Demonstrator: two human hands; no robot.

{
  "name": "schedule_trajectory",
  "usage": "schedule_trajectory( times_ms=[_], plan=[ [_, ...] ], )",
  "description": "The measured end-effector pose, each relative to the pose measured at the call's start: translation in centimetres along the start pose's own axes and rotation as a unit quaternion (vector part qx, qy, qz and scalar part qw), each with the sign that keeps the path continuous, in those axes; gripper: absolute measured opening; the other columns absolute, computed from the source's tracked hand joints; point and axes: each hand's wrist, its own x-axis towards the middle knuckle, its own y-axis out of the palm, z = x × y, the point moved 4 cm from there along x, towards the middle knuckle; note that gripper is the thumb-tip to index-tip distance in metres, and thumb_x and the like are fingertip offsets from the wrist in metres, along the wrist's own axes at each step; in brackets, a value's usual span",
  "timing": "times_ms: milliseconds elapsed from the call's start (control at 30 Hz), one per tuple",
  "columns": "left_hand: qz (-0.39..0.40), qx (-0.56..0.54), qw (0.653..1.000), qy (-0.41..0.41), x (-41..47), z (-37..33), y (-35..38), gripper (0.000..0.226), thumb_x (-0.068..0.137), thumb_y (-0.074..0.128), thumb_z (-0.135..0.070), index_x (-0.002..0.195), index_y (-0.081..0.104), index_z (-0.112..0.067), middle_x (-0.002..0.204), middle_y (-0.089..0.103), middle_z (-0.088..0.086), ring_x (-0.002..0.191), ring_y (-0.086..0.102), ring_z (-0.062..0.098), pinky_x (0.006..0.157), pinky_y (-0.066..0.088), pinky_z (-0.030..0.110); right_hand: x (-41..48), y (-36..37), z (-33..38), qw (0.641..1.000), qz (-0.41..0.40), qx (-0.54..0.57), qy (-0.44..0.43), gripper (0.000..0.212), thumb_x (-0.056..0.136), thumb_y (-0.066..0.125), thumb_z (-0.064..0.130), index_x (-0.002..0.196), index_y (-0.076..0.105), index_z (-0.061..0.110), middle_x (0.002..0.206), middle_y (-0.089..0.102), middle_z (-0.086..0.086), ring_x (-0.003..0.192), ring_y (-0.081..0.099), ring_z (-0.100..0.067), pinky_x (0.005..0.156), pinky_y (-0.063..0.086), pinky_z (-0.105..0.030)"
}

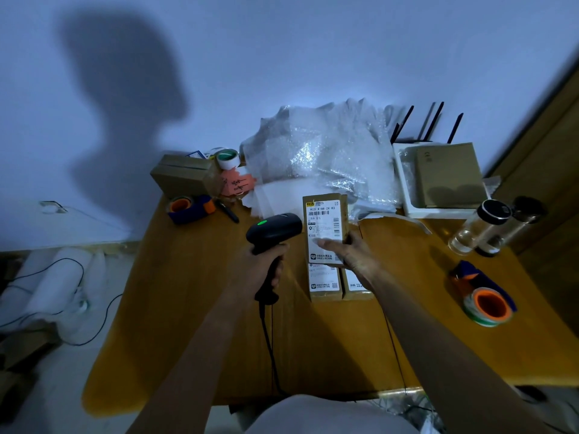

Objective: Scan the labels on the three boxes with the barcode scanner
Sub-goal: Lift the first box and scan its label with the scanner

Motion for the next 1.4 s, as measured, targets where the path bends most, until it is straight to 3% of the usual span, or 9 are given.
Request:
schedule_trajectory(
  times_ms=[200, 400, 667, 833, 1233, 1400],
  plan=[
    [-0.006, -0.007, 1.000, -0.005, 0.1, 0.0, -0.2, 0.027, 0.093, 0.070, -0.025, 0.072, 0.062, -0.010, 0.055, 0.054, 0.004, 0.044, 0.048, 0.017, 0.054, 0.046, 0.031, -0.3, 0.1, -0.4, 1.000, 0.000, -0.012, 0.000, 0.074, 0.069, 0.091, 0.045, 0.130, 0.055, 0.023, 0.122, 0.072, -0.001, 0.112, 0.071, -0.025, 0.099, 0.058, -0.052],
    [-0.004, -0.007, 1.000, -0.006, -0.2, -0.1, -0.1, 0.027, 0.093, 0.070, -0.025, 0.074, 0.061, -0.007, 0.055, 0.051, 0.005, 0.045, 0.046, 0.018, 0.054, 0.044, 0.031, -0.5, 0.1, -0.8, 1.000, 0.012, 0.006, 0.005, 0.064, 0.080, 0.086, 0.034, 0.133, 0.055, 0.018, 0.118, 0.075, -0.004, 0.101, 0.077, -0.021, 0.079, 0.065, -0.038],
    [0.009, 0.000, 1.000, 0.007, -0.3, 0.0, -0.3, 0.025, 0.091, 0.072, -0.027, 0.082, 0.063, -0.006, 0.057, 0.052, 0.005, 0.046, 0.047, 0.019, 0.054, 0.045, 0.030, -0.3, 0.2, -1.5, 1.000, 0.019, 0.004, 0.008, 0.068, 0.079, 0.086, 0.039, 0.136, 0.055, 0.020, 0.122, 0.073, -0.003, 0.108, 0.074, -0.021, 0.080, 0.065, -0.035],
    [0.009, 0.008, 1.000, 0.004, -0.8, -0.1, -0.3, 0.028, 0.093, 0.069, -0.026, 0.074, 0.060, -0.008, 0.056, 0.051, 0.005, 0.046, 0.047, 0.018, 0.053, 0.046, 0.029, -0.2, 0.4, -1.8, 1.000, 0.022, 0.006, 0.010, 0.071, 0.076, 0.087, 0.042, 0.136, 0.055, 0.021, 0.125, 0.072, -0.002, 0.112, 0.072, -0.023, 0.080, 0.065, -0.034],
    [-0.030, 0.000, 0.999, -0.028, -1.1, 1.3, -2.3, 0.035, 0.095, 0.068, -0.025, 0.064, 0.058, -0.014, 0.053, 0.052, 0.002, 0.044, 0.048, 0.015, 0.051, 0.046, 0.026, -0.3, 2.3, -3.6, 0.997, 0.042, 0.025, 0.054, 0.056, 0.084, 0.083, 0.025, 0.131, 0.056, 0.012, 0.120, 0.074, -0.011, 0.104, 0.076, -0.026, 0.086, 0.065, -0.042],
    [-0.074, 0.008, 0.997, -0.037, -1.0, 2.1, -3.5, 0.036, 0.094, 0.069, -0.025, 0.063, 0.057, -0.014, 0.052, 0.052, 0.001, 0.044, 0.048, 0.015, 0.052, 0.045, 0.028, -0.5, 4.5, -5.1, 0.990, 0.094, 0.024, 0.101, 0.065, 0.085, 0.082, 0.020, 0.138, 0.046, 0.011, 0.127, 0.070, -0.012, 0.109, 0.073, -0.027, 0.092, 0.062, -0.041]
  ],
)
